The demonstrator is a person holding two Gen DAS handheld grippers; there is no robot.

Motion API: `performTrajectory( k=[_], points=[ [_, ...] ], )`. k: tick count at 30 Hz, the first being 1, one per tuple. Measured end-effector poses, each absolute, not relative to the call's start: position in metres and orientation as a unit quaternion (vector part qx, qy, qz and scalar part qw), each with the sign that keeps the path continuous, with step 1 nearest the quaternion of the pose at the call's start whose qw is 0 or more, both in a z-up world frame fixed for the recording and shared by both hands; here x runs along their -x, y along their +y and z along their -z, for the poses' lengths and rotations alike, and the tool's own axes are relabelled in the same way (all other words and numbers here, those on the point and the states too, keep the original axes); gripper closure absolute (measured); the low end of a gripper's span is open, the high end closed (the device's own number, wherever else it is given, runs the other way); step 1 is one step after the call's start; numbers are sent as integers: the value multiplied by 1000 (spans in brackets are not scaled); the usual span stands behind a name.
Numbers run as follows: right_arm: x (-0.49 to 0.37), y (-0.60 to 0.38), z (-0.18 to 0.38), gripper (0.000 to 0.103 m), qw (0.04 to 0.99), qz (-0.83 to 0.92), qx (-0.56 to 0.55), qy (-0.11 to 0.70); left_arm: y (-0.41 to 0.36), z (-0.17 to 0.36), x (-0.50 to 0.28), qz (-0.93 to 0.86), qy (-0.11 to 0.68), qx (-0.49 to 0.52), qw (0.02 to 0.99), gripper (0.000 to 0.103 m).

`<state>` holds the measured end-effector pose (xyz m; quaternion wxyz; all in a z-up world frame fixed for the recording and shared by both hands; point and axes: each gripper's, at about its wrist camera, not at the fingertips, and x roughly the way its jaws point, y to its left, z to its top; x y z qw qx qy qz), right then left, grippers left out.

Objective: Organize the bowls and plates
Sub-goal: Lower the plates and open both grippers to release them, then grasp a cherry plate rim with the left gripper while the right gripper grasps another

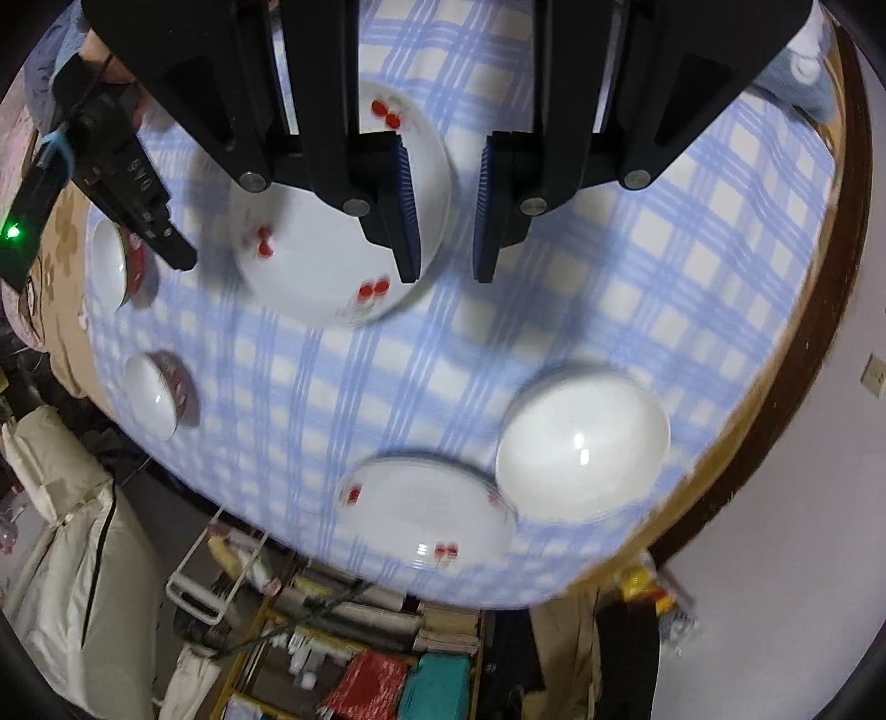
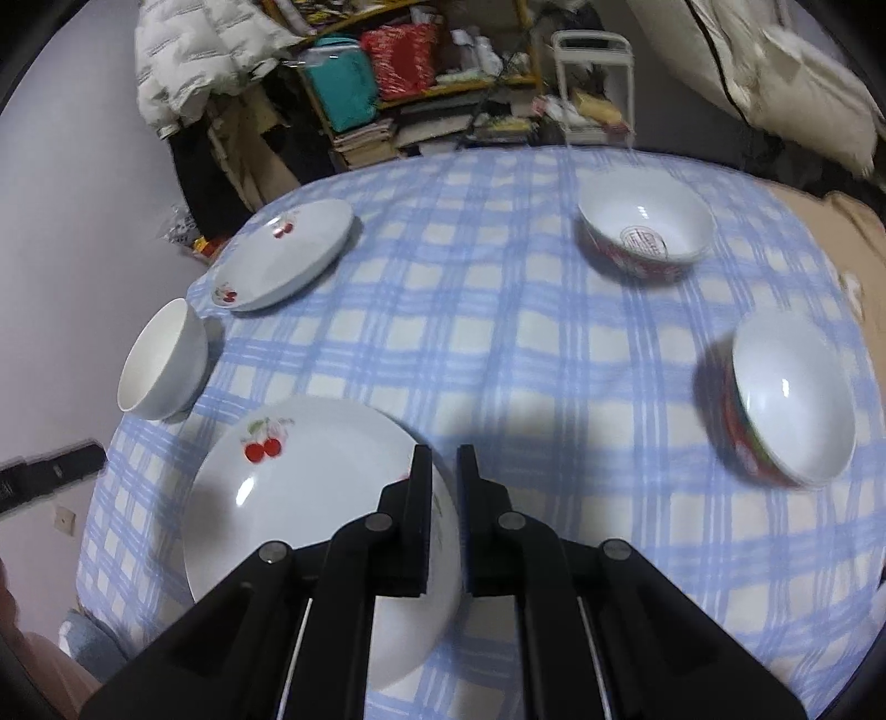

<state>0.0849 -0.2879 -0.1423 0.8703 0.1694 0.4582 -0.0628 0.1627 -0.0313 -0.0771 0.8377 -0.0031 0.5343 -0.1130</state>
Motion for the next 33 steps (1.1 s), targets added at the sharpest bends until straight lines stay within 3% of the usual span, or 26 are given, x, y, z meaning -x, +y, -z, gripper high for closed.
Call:
performTrajectory(
  k=[3, 5, 7, 9, 11, 16, 19, 33],
  points=[
    [-102, -281, 130, 85, 878, 53, -138, 456, -36, 59, -178, 114, 518, 1, 848, 82],
    [-115, -278, 125, 51, 877, 46, -127, 461, -39, 50, -191, 110, 512, 3, 852, 80],
    [-125, -277, 119, 32, 882, 50, -121, 454, -39, 44, -204, 107, 511, 5, 853, 77],
    [-136, -276, 112, 27, 887, 52, -109, 445, -38, 38, -216, 105, 509, 11, 854, 72],
    [-150, -273, 107, 20, 891, 46, -87, 444, -37, 32, -228, 101, 505, 14, 857, 52],
    [-188, -269, 100, 13, 893, 31, -53, 447, -31, 24, -262, 80, 492, -2, 867, 24],
    [-211, -272, 98, 12, 891, 26, -70, 447, -26, 31, -291, 65, 497, 0, 865, 15],
    [-313, -276, 112, 12, 873, -10, -133, 469, -18, 83, -393, 57, 556, 2, 829, 15]
  ],
)
